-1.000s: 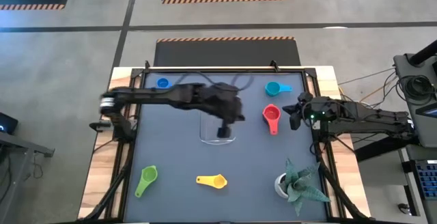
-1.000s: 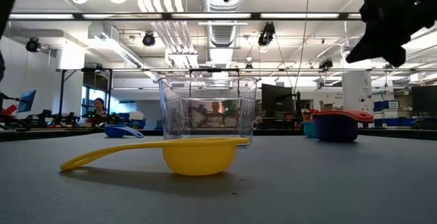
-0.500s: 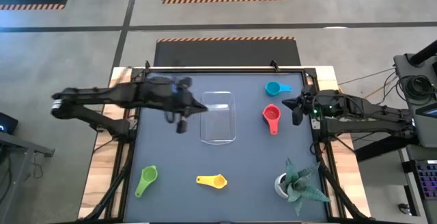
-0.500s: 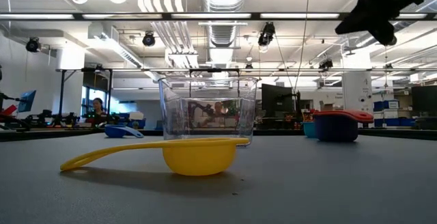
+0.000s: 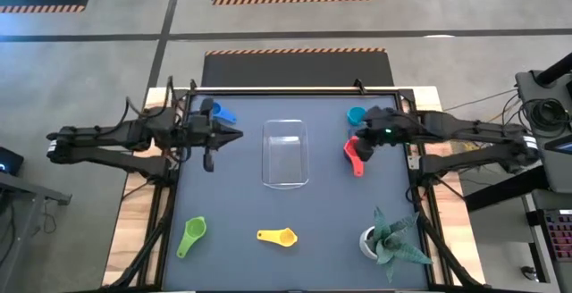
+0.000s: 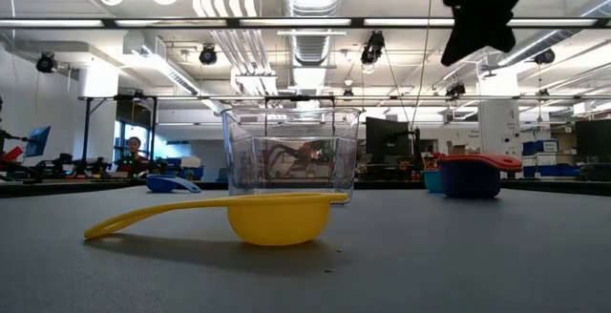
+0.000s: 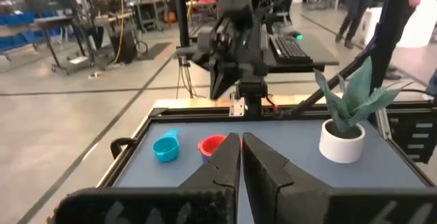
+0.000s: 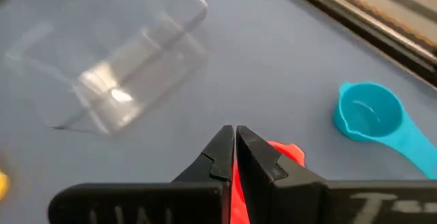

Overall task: Nest measuring cups in basket
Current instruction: Stack the light blue measuring cup on top of the red measuring cup

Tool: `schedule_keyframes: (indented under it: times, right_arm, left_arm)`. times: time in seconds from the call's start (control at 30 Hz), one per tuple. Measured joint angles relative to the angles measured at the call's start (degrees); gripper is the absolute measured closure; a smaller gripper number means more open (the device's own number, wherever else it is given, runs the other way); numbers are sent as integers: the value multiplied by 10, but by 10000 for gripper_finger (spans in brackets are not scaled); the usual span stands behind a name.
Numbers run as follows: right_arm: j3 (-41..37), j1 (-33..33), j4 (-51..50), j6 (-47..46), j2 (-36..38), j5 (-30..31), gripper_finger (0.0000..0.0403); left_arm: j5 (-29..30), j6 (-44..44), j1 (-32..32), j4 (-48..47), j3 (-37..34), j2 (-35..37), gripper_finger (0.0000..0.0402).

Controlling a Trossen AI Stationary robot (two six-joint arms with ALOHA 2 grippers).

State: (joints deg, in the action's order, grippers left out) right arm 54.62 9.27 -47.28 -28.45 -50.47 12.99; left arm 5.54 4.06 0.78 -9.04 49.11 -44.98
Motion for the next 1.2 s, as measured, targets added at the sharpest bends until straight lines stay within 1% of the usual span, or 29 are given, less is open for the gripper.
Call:
schedule_keyframes:
  times: [0.1, 0.23, 0.37, 0.5, 0.7, 0.83, 0.9, 1.0, 1.2]
  right_arm:
    - [46, 26, -45, 11, -43, 1, 394]
    - [98, 79, -106, 40, -106, 1, 394]
    - [134, 141, -131, 83, -158, 1, 394]
    - [152, 206, -142, 149, -203, -3, 394]
    - [152, 313, -143, 307, -250, -95, 394]
    - [146, 369, -145, 445, -279, -168, 394]
    - [143, 387, -147, 526, -290, -199, 394]
    - [136, 393, -151, 609, -307, -205, 394]
    - [125, 392, -134, 665, -320, -198, 393]
  left_arm:
    - [0, 12, 0, 25, -23, 20, 402]
    - [0, 26, 0, 36, -45, 32, 402]
    - [0, 28, 0, 46, -56, 36, 402]
    - [0, 28, 0, 50, -59, 32, 402]
    - [0, 28, 0, 56, -59, 31, 402]
    - [0, 28, 0, 56, -59, 31, 402]
    - [0, 28, 0, 56, -59, 31, 402]
    - [0, 28, 0, 56, -59, 31, 402]
    - [0, 29, 0, 56, -60, 31, 402]
